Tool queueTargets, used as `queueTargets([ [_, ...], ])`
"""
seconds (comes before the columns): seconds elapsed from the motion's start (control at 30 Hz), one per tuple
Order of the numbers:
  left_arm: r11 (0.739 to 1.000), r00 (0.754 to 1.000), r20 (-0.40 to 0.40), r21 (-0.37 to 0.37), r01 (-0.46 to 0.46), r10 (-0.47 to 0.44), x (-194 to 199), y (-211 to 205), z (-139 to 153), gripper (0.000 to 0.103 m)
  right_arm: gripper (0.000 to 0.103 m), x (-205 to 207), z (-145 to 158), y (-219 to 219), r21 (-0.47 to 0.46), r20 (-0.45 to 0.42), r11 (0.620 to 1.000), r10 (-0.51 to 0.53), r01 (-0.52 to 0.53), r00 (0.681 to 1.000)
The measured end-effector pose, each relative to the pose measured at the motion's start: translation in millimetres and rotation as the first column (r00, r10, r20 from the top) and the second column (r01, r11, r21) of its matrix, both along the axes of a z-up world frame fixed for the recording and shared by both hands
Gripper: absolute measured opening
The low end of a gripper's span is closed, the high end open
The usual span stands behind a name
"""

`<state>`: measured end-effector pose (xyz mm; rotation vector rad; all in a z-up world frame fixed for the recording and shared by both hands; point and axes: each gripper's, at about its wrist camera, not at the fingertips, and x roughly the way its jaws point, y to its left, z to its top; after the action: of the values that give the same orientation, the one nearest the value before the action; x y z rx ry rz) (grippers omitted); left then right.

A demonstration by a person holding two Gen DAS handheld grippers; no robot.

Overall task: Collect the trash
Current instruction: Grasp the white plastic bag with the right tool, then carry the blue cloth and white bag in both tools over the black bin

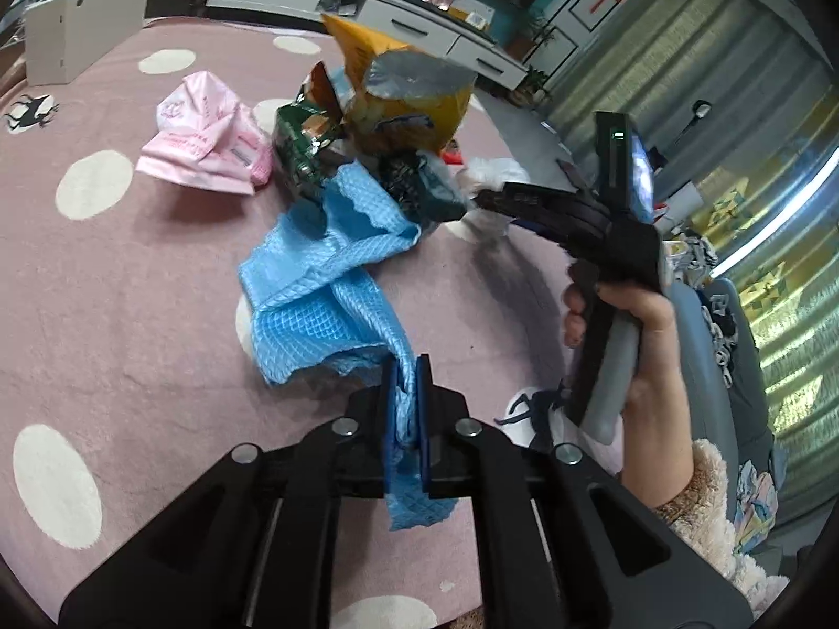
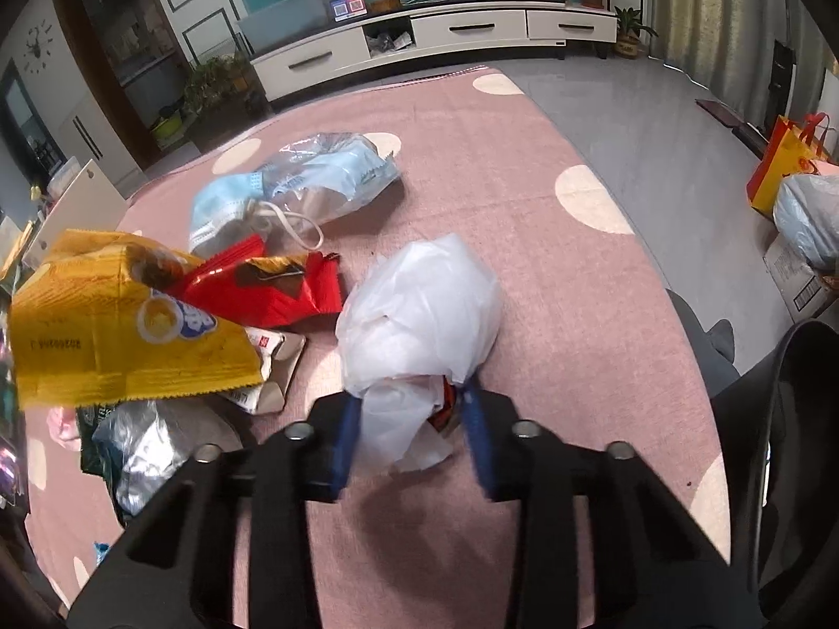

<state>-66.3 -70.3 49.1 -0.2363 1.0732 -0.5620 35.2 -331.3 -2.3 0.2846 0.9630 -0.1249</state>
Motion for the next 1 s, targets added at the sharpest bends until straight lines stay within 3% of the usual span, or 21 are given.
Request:
queueTargets([
  [0.1,0.999,1.0,0.017,0.028,-0.021,0.02,-4.6,2.4,5.1,0.034,0.028,-7.1,2.5,-4.1,0.012,-0.003,1.0,-0.009,0.009,1.0],
  [0.17,0.999,0.999,0.026,0.031,-0.032,0.031,-8.3,6.9,8.0,0.066,0.028,-13.6,5.5,-6.5,0.021,-0.002,1.0,-0.014,0.014,1.0],
  [0.43,0.991,0.991,0.079,0.07,-0.11,0.105,6.9,22.9,13.6,0.082,0.028,-44.2,28.2,-13.8,0.01,0.053,0.999,-0.048,0.048,0.997],
  [0.63,0.99,0.995,0.055,0.115,-0.087,0.081,45.9,3.3,-18.1,0.086,0.028,-67.8,36.9,-20.8,0.023,0.085,0.997,-0.076,0.074,0.993],
  [0.7,0.986,0.995,0.016,0.134,-0.095,0.094,58.7,-1.7,-33.9,0.086,0.028,-72.0,37.9,-22.4,0.018,0.087,0.997,-0.078,0.077,0.993],
  [0.77,0.99,0.995,-0.038,0.11,-0.091,0.096,66.9,-3.2,-45.0,0.078,0.028,-73.3,40.4,-24.1,0.009,0.091,0.996,-0.084,0.084,0.992],
  [0.8,0.986,0.993,-0.002,0.119,-0.113,0.114,67.5,-2.7,-42.7,0.07,0.028,-74.3,41.5,-26.0,0.013,0.096,0.996,-0.087,0.086,0.992],
  [0.87,0.989,0.994,-0.035,0.114,-0.095,0.099,71.3,-3.5,-46.5,0.019,0.028,-74.5,43.2,-30.1,0.026,0.1,0.995,-0.095,0.092,0.99],
  [0.9,0.992,0.993,-0.071,0.089,-0.091,0.098,73.0,-2.5,-51.0,0.015,0.028,-74.4,44.0,-31.8,0.027,0.101,0.995,-0.097,0.095,0.99],
  [1.0,0.992,0.994,-0.061,0.091,-0.085,0.09,68.2,-2.5,-51.2,0.007,0.028,-75.1,46.2,-35.0,0.021,0.103,0.994,-0.11,0.108,0.989],
])
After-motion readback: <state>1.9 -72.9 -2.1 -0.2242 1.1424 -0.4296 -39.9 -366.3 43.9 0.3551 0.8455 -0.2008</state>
